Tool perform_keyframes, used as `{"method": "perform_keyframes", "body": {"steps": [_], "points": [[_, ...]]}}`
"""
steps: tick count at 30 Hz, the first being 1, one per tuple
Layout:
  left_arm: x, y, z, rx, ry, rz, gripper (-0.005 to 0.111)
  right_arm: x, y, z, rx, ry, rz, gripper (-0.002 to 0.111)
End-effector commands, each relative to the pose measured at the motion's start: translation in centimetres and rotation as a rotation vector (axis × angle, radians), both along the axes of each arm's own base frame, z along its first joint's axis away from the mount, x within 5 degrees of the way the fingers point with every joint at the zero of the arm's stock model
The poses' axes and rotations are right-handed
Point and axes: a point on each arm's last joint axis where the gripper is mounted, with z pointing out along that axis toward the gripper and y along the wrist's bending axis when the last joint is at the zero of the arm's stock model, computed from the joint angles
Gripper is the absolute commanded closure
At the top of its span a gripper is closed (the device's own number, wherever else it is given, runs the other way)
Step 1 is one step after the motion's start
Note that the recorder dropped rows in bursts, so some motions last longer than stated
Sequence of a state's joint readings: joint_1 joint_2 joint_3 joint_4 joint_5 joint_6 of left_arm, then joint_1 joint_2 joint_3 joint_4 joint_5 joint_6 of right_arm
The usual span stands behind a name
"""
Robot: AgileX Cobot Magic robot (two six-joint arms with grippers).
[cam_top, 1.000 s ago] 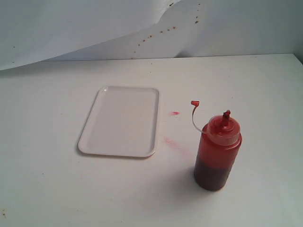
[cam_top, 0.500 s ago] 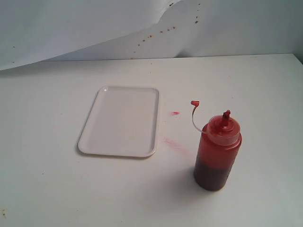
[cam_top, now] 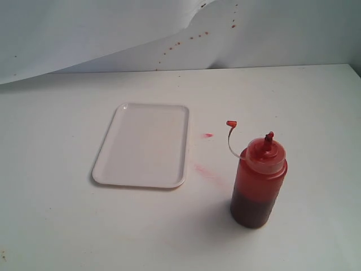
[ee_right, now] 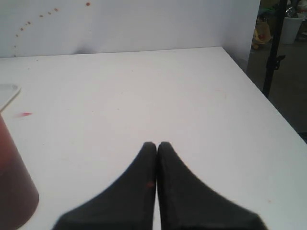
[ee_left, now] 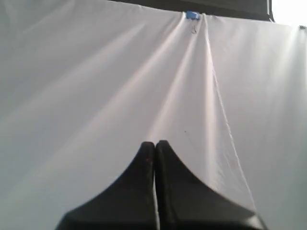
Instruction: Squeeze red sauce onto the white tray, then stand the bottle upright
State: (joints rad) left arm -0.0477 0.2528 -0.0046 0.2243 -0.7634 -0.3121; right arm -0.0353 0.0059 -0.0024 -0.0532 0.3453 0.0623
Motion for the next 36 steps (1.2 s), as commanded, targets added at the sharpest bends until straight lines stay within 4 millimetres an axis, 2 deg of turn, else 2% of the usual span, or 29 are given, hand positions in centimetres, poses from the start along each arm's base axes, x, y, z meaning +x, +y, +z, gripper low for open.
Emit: {"method": "perform_keyframes", "body": {"steps": [1,5,7,12,15,20,24,28,36], "points": [[4.1,-1.7,-1.8,0.094,0.159,-0.153,0.107,0.0,0.0,0.0,0.004,-0.007,0.003,0.108],[8.2,-4.1,-2.5,0.233,0.257,-0.387,0.107,0.0,0.0,0.0,0.004,-0.007,0.003,0.108],[11.1,-5.3,-4.3,0.330,0.374,-0.511,0.107,0.0,0.0,0.0,0.004,-0.007,0.003,0.108],[16.9,-7.2,-7.6,0.506,0.494,-0.775,0.107,0.0,0.0,0.0,0.004,-0.007,0.003,0.108],[19.5,-7.7,-9.8,0.511,0.580,-0.882,0.107,0.0,0.0,0.0,0.004,-0.007,0.003,0.108],[22.9,-8.1,-13.1,0.405,0.714,-0.931,0.107,0.0,0.0,0.0,0.004,-0.007,0.003,0.108],[24.0,-9.5,-14.7,0.399,0.743,-0.983,0.107,0.0,0.0,0.0,0.004,-0.007,0.003,0.108],[24.4,-11.5,-14.9,0.430,0.718,-1.036,0.107,0.0,0.0,0.0,0.004,-0.007,0.003,0.108],[22.9,-15.2,-14.7,0.469,0.684,-1.131,0.107,0.0,0.0,0.0,0.004,-0.007,0.003,0.108]]}}
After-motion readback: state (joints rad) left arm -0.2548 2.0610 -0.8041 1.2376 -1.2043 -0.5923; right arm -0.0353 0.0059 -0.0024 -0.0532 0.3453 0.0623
